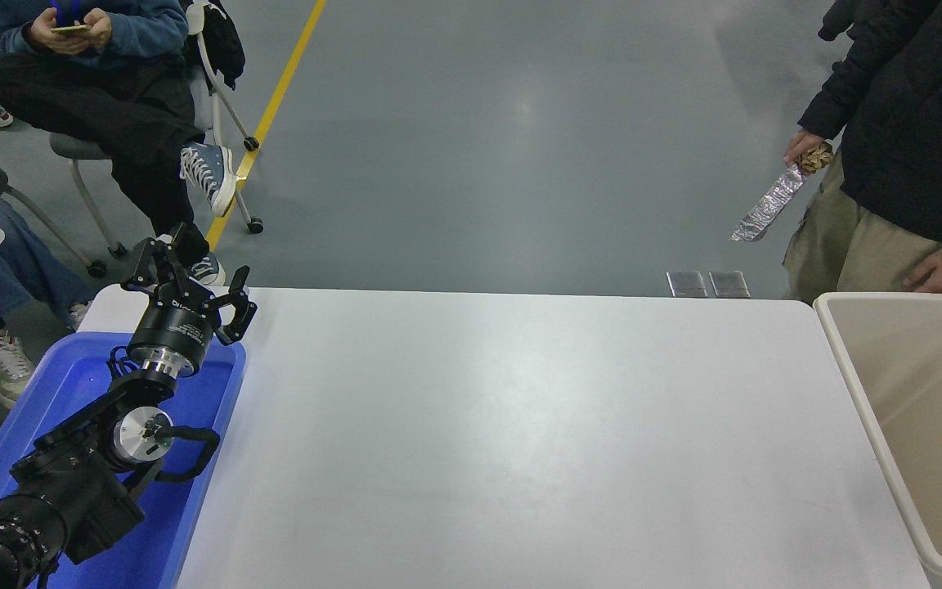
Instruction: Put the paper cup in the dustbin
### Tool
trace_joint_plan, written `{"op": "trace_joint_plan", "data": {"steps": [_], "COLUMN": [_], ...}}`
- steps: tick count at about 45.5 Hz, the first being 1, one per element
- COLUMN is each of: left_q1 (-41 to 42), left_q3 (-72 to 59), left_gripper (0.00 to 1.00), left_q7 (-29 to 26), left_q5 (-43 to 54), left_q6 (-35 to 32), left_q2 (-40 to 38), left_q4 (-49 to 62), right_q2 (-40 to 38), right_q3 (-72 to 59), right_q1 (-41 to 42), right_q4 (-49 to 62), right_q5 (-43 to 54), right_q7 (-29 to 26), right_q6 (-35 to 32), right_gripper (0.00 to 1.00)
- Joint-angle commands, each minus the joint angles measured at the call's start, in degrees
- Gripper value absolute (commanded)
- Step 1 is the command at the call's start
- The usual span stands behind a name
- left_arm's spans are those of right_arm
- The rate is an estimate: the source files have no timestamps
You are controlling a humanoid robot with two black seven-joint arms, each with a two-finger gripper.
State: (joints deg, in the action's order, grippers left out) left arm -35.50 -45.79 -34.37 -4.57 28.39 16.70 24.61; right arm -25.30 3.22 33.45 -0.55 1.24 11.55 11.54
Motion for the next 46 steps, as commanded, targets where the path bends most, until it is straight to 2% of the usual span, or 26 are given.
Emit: {"op": "trace_joint_plan", "data": {"steps": [1, 22, 29, 34, 38, 46], "left_q1": [-0.01, -0.01, -0.01, -0.01, 0.08, -0.01], "left_q3": [0.0, 0.0, 0.0, 0.0, 0.0, 0.0], "left_gripper": [1.0, 1.0, 1.0, 1.0, 1.0, 1.0], "left_q7": [0.0, 0.0, 0.0, 0.0, 0.0, 0.0], "left_q5": [0.0, 0.0, 0.0, 0.0, 0.0, 0.0], "left_q6": [0.0, 0.0, 0.0, 0.0, 0.0, 0.0], "left_q2": [0.0, 0.0, 0.0, 0.0, 0.0, 0.0], "left_q4": [0.0, 0.0, 0.0, 0.0, 0.0, 0.0], "right_q2": [0.08, 1.39, 0.78, -0.71, -2.82, -9.67], "right_q3": [0.12, -2.51, -1.19, -0.58, 4.06, 20.41], "right_q1": [0.21, 3.55, 4.16, 4.25, 4.6, 4.43], "right_q4": [-0.06, -0.32, -0.24, -0.85, -3.22, -18.94], "right_q5": [0.08, 1.13, 0.52, 0.08, -0.01, 0.86], "right_q7": [-0.03, 0.32, 0.23, 0.32, 0.49, 0.67], "right_q6": [0.15, -0.2, -7.4, -9.69, -10.83, -11.71], "right_gripper": [0.99, 0.99, 0.99, 0.99, 0.99, 0.99]}}
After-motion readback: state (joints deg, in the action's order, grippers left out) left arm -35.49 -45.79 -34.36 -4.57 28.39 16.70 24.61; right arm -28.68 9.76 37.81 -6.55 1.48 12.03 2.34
